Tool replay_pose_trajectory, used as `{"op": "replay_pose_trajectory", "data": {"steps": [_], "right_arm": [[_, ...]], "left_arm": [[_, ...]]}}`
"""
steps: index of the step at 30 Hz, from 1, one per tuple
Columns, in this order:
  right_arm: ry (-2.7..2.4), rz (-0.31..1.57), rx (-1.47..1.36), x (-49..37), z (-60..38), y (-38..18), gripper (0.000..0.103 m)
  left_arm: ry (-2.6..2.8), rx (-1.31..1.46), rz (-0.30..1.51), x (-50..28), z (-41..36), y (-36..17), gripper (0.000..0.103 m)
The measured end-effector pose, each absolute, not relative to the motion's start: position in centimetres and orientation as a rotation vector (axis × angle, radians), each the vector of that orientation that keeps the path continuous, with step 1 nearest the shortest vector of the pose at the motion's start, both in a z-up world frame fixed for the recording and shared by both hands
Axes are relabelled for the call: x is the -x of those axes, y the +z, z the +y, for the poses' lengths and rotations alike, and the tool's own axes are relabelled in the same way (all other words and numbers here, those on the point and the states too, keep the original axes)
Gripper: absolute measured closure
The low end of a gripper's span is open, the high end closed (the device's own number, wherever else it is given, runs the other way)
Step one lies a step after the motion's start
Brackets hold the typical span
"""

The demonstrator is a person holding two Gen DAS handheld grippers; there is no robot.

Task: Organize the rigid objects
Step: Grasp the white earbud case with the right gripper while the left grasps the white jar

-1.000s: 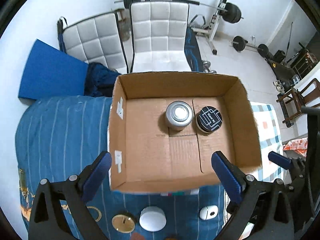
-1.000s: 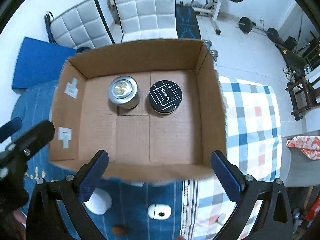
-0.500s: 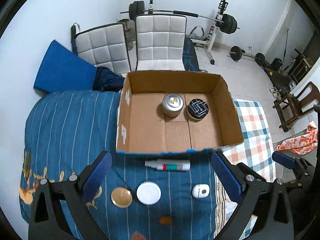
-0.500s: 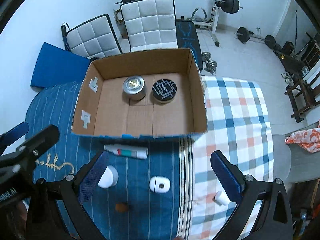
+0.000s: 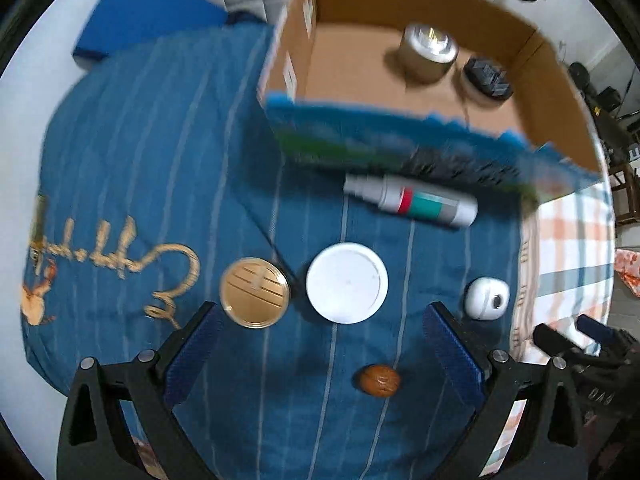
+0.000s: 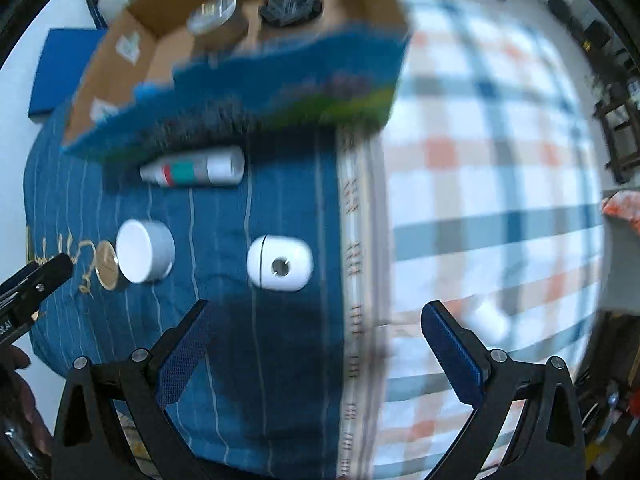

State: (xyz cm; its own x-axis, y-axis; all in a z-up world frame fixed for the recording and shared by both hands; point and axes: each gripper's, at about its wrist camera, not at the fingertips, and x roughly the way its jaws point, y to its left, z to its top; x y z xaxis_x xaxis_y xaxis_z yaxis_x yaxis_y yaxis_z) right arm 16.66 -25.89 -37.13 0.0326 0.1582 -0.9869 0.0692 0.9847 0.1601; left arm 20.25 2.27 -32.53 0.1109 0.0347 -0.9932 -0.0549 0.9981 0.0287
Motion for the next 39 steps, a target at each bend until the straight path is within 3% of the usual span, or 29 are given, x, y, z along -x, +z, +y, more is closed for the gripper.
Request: {"op": "replay_pose_trajectory", "data": {"steps": [5, 9, 13, 18, 20, 22, 28, 34, 36, 39], "right_arm": [[0.052, 1.613, -0.232, -17.6, -23.8, -42.2, 0.001], [0.025, 1.663, -0.292, -18.2, -22.9, -45.3, 0.018], [-0.014, 1.649, -0.275, -18.4, -22.3, -45.8, 0.021], [-0.076, 1.666, -0.173, -18.3, -21.0, -46.0, 0.033], [-0.087, 1.667, -0.154, -18.2, -20.9, -46.0, 0.037], [-0.098, 1.662, -0.135, -17.9, -20.8, -45.9, 0.043], [-0.072, 1.652, -0.093, -17.1, -20.5, -45.6, 0.044], [-0.022, 1.690, -0.069, -15.0, -20.4, -45.8, 0.044], [-0.010, 1.701, -0.068, -14.9, -20.6, -45.7, 0.043], [-0.005, 1.728, -0.088, -15.0, -20.8, -45.8, 0.043]], "left_arm": [[0.059, 0.000, 1.539, -21.0, 1.4, -37.2, 0.001], [0.060, -0.006, 1.600, -21.9, 0.9, -40.0, 0.001], [0.067, -0.014, 1.634, -22.5, 0.8, -41.7, 0.001], [0.076, -0.045, 1.659, -22.9, 0.3, -43.2, 0.006], [0.073, -0.064, 1.647, -22.9, -0.2, -43.2, 0.013], [0.087, -0.104, 1.635, -23.2, -0.8, -43.0, 0.036], [0.056, -0.159, 1.637, -22.5, -3.3, -42.7, 0.036], [0.008, -0.024, 1.705, -19.7, -3.8, -43.1, 0.036], [0.013, 0.039, 1.755, -19.1, -3.3, -44.5, 0.027], [0.014, 0.104, 1.761, -18.5, -3.2, -45.1, 0.028]]}}
